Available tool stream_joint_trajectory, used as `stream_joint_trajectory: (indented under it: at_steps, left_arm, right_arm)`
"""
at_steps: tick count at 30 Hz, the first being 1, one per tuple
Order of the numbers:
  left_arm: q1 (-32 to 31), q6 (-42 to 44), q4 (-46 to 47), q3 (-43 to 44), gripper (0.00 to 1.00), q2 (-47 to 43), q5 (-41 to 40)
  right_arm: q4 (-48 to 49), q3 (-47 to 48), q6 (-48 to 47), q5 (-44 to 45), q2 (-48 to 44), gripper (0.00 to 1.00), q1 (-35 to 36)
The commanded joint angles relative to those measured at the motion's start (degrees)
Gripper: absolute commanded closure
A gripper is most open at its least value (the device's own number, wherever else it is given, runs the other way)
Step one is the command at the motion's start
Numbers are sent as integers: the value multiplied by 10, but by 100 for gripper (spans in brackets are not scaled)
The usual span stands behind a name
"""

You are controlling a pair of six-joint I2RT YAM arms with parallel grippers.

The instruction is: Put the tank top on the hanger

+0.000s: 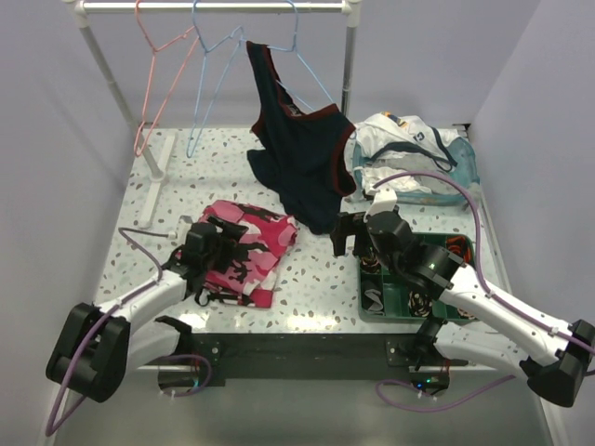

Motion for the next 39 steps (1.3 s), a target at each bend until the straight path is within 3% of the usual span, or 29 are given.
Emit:
stream_joint_trajectory:
  at_steps: [1,6,11,15,21,24,28,32,39]
  left_arm:
    - [54,-18,-271,40,0,30,-117]
    - [173,30,-319,86,0,27,-128]
    - [300,72,-352,117,0,80,-131]
    - [343,85,-353,108,0,55,-145]
    - [343,156,-350,153,0,-5,-129]
    - [318,205,-363,185,0,-35,-113]
    - [210,231,-388,227,0,-98,-140]
    - [146,256,-407,251,0,-132,-119]
    - [-25,257,-418,248,0,-150,-128]
  right_arm:
    - [19,-3,-4,-19,-12,1,-1]
    - [20,0,-5,-30,-11,1,-1]
    - [30,2,-6,-46,-2,1,-1]
    - [26,10,-10,-53,8,1,-1]
    - [10,31,-12,-35,7,2,-1]
    - [-1,44,-13,-9,6,1,-1]
    - [-14,81,-18,33,18,1,-1]
    - [-22,130,-27,96,55,2,-10]
    - [0,164,-9,28,129,2,-159]
